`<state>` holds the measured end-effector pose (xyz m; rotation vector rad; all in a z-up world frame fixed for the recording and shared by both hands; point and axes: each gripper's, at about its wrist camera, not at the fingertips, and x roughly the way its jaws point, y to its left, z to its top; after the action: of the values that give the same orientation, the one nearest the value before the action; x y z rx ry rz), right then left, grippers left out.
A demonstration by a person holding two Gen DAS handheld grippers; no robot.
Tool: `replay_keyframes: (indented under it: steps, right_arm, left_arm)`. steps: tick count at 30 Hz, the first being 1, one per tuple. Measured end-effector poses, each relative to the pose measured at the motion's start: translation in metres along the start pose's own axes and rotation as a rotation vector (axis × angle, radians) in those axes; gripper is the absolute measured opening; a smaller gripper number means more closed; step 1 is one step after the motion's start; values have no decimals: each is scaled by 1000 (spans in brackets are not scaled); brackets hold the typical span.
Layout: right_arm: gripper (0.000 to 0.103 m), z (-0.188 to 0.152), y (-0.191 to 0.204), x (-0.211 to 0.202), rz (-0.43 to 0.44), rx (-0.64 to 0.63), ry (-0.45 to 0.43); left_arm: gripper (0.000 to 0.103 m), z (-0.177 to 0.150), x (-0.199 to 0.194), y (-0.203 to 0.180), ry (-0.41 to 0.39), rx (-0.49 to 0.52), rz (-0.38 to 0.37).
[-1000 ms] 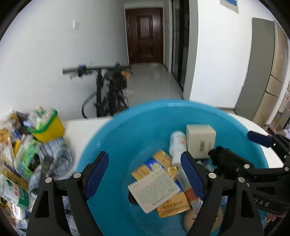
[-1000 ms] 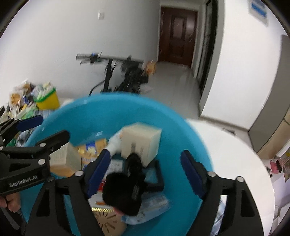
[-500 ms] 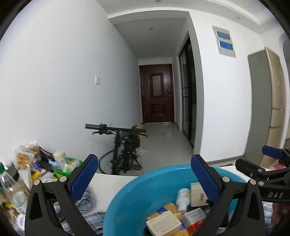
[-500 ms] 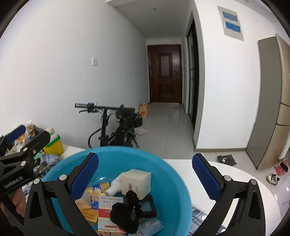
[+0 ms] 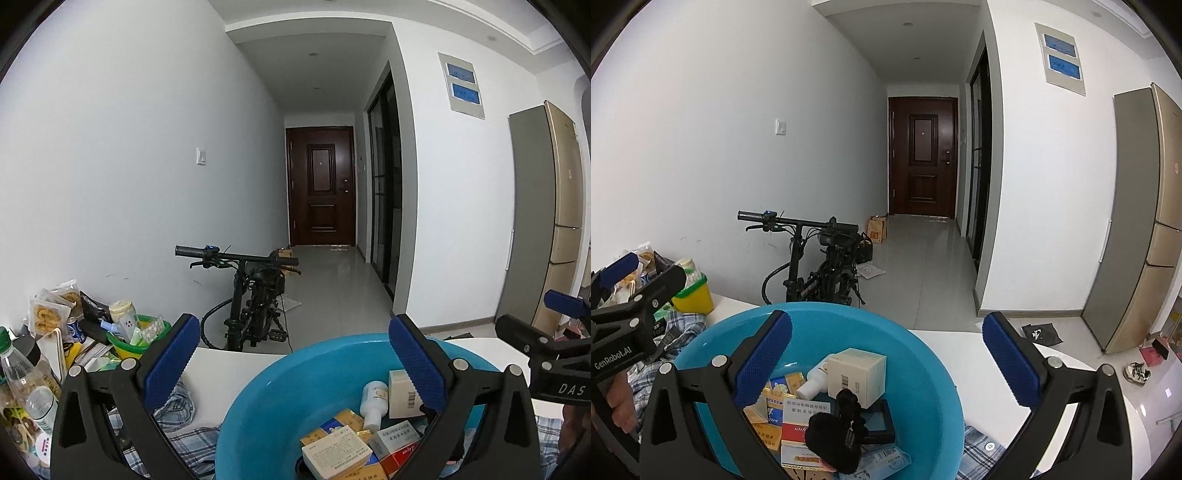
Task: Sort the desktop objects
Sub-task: 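Raise both open tools up away from the basin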
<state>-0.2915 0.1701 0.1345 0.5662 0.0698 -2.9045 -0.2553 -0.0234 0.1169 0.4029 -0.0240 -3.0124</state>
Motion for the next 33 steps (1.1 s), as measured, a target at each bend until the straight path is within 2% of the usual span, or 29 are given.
replay_keyframes:
  steps: [17,19,22,33]
  right_arm:
    - [103,2,2,-19,7,22,-32]
    - [103,2,3,-24,25,26,-23]
    - [103,5,9,-39,23,0,-31]
    - [103,-3,24,-104,39,9,-61]
  left_arm:
    - [103,10,-24,6,-44,10,-31]
    - [103,11,-27,7,-33,14,-18]
    - [103,12,-34,12,6,-5,-55]
    - [103,15,-105,16,-30,-25,-65]
